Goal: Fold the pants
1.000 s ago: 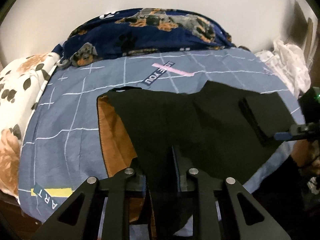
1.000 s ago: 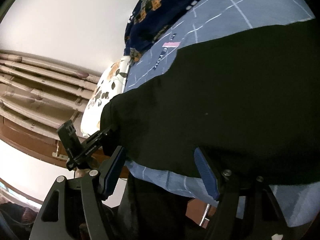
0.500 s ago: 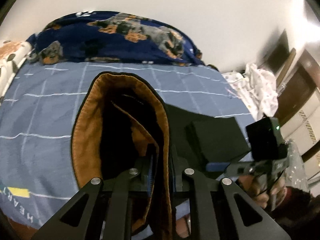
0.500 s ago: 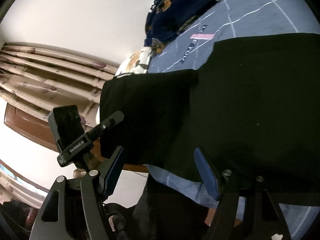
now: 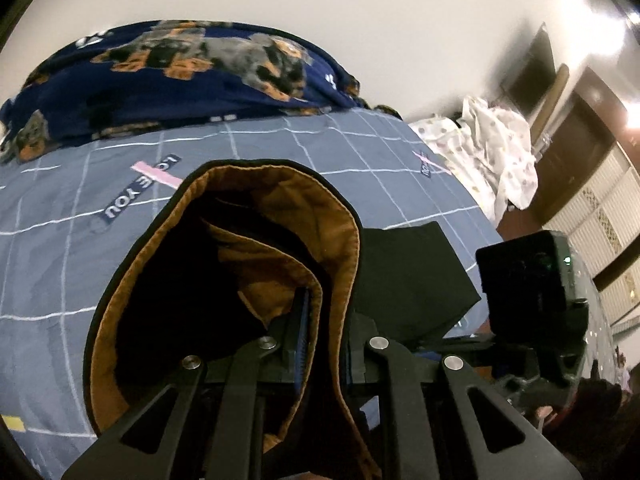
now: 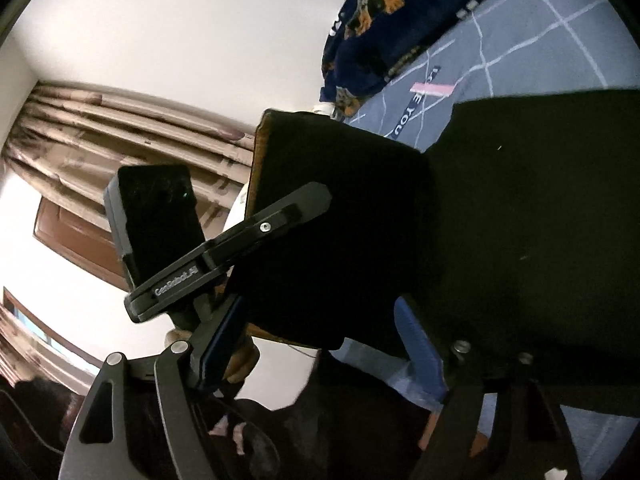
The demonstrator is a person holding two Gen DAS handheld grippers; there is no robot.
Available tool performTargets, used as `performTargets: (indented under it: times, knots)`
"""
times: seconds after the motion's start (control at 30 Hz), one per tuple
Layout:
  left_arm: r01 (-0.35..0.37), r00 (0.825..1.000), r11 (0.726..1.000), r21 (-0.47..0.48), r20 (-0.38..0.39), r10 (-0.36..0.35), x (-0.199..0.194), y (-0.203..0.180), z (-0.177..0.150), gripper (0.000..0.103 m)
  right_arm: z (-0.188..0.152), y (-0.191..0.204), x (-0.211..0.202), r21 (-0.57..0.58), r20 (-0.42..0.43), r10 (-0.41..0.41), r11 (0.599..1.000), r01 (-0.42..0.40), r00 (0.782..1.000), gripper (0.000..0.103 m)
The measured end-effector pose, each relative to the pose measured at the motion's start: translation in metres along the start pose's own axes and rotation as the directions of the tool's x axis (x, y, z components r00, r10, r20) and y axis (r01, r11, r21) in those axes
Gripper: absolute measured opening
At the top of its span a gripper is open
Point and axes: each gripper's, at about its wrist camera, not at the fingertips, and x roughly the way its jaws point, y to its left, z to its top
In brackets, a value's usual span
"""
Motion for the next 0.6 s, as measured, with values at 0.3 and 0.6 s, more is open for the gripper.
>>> performTargets:
  times: [0.3,0.6]
  knots:
    - [0.094,0.996,0.992,0.08,-0.018,-0.093,0.033,-0.055,0.027,0.008,0.004,-0.019,-0.027,-0.019,0.033,-0.054,0.998,0.055,0.998,0.078]
    - [-0.007,0.989,0.995,0.098,0.15,-0.008,-0.011,-0.043,0.048,0.008,0.003,-0.047,-0.037,0.071,0.045,-0.09,0.994,0.086,0.995,0.079]
